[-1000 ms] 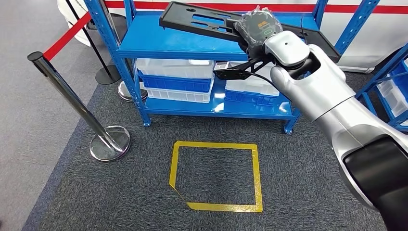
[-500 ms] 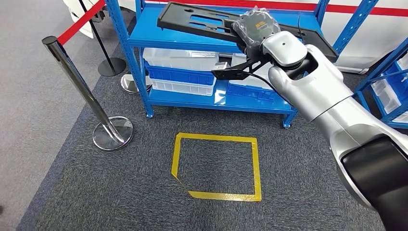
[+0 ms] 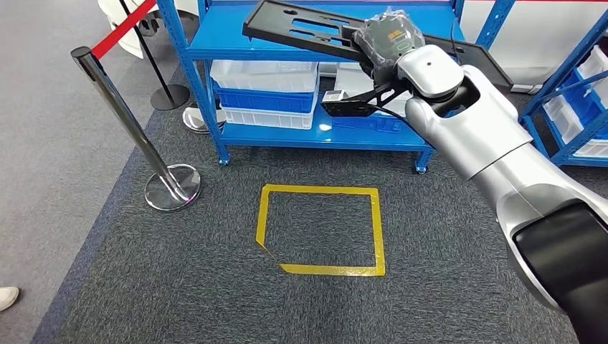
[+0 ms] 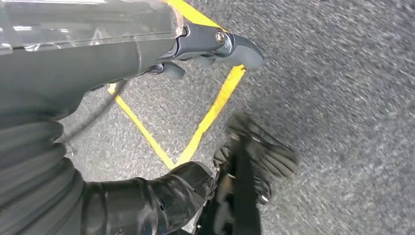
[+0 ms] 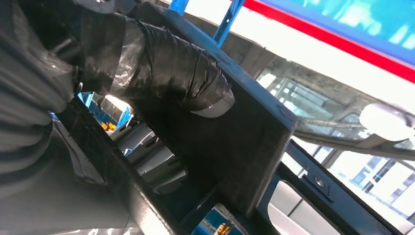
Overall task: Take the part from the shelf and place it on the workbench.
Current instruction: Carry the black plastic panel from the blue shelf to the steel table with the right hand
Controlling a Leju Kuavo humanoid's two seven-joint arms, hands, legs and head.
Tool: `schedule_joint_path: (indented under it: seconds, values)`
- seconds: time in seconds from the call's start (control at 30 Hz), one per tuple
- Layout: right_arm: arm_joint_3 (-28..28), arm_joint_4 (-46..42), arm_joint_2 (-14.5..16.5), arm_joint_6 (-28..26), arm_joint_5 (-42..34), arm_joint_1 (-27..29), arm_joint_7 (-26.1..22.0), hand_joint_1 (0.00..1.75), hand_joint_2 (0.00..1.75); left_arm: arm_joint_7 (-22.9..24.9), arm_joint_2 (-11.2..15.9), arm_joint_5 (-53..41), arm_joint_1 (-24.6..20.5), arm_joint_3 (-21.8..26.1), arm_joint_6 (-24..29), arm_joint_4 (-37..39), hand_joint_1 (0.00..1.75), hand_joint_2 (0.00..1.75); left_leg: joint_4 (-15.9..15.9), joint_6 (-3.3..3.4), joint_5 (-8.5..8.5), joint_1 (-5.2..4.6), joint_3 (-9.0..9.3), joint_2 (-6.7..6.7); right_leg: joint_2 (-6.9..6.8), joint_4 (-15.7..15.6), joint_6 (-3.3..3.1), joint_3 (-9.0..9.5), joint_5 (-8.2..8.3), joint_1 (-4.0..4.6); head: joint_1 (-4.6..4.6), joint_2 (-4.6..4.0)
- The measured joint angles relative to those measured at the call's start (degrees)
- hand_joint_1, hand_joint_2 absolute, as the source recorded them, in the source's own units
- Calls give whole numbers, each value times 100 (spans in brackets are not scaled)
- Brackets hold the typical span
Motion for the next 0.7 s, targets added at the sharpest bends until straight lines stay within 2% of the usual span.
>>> schedule_joint_path:
  seconds: [0.03,0.07,0.1,0.13,0.17,0.2,0.23,0.27,0.3,0.33,0.37,0.4,0.43,0.47,0.5,0.53,0.57,0.6,0.63,0.67,0.7]
  values:
    - [1,1,-1,11,9,2,8,175,175,-1,1,0,-7,0,0,0,0,175,10,1,166,2,142,0,0,10,12,-106,79,0,0,1]
    - [1,2,-1,31,28,0,22,175,175,-1,2,-1,-13,0,0,0,0,175,-185,14,300,4,389,-2,0,21,28,-197,153,1,-1,1]
    - [1,4,1,64,61,-6,51,175,175,-1,4,-4,-18,0,1,0,0,175,-565,39,311,-1,757,-7,-1,32,50,-272,219,5,-1,1]
    - [1,14,2,109,106,-21,94,175,175,-1,10,-11,-23,0,4,0,0,175,-1057,69,206,-13,1141,-11,-7,41,76,-325,278,11,1,1]
    - [2,46,12,175,161,-50,153,175,175,-1,16,-23,-29,-1,6,0,0,175,-1470,93,69,-29,1435,-16,-17,35,104,-359,346,13,2,1]
    - [4,106,37,251,215,-85,216,175,175,1,21,-37,-33,-1,8,0,0,175,-1763,114,-35,-51,1610,-18,-29,12,135,-383,417,9,2,1]
    - [7,194,71,323,261,-119,278,175,175,4,25,-50,-36,-2,9,0,0,175,-1912,134,-44,-67,1628,-18,-38,-22,168,-402,500,4,3,1]
    - [10,305,108,383,296,-146,333,175,175,9,23,-60,-38,-2,7,0,0,175,-1932,160,25,-62,1582,-7,-36,-54,199,-426,541,-3,2,1]
    - [17,423,148,417,321,-161,383,175,175,15,20,-66,-39,-3,4,0,0,175,-1954,205,109,-54,1527,6,-24,-26,223,-471,466,-7,3,1]
    - [26,533,187,431,344,-172,431,175,175,21,17,-70,-40,-5,-1,0,0,175,-1967,256,197,-40,1459,27,-10,106,240,-540,265,-8,4,1]
    - [36,629,226,434,368,-189,477,175,175,27,13,-74,-41,-7,-5,0,0,175,-1964,298,280,-26,1380,48,1,360,250,-631,-40,-12,4,1]
    - [44,709,268,434,393,-214,521,175,175,36,9,-76,-41,-8,-5,0,0,175,-1947,329,355,-29,1275,58,7,718,259,-731,-369,-15,4,1]
    - [49,778,307,433,418,-248,560,175,175,51,4,-76,-40,-9,-2,0,0,175,-1924,342,426,-30,1164,67,8,1116,272,-812,-611,-18,4,1]
    - [51,844,342,433,442,-284,601,175,175,71,-2,-72,-39,-9,6,0,0,175,-1896,340,495,-31,1048,67,7,1459,285,-847,-708,-20,4,1]
    - [51,911,380,433,462,-318,643,175,175,94,-7,-67,-38,-9,15,0,0,175,-1865,334,562,-30,931,67,7,1673,296,-814,-661,-22,4,0]
    - [51,973,423,432,482,-347,684,175,175,117,-14,-62,-36,-9,22,1,0,175,-1829,323,625,-29,814,67,7,1711,300,-693,-512,-25,4,0]
    - [51,1026,468,430,500,-372,721,175,175,140,-18,-57,-34,-9,29,1,0,175,-1787,306,685,-27,697,67,6,1555,296,-470,-347,-27,4,0]
    - [51,1069,512,427,513,-397,750,175,175,164,-22,-55,-34,-9,34,2,0,175,-1743,281,738,-26,595,68,6,1243,283,-193,-306,-27,4,1]
    - [51,1101,553,423,522,-421,769,175,175,184,-26,-53,-34,-8,40,2,0,175,-1702,253,785,-35,507,67,6,833,264,112,-379,-15,5,1]
    - [51,1130,600,415,529,-443,780,175,175,203,-27,-52,-33,-8,49,2,0,175,-1680,219,836,-42,449,68,9,497,243,337,-498,-1,2,1]
    - [51,1162,633,407,534,-467,786,175,175,218,-27,-52,-31,-7,60,2,0,175,-1673,185,887,-49,416,68,14,264,221,457,-620,13,0,1]
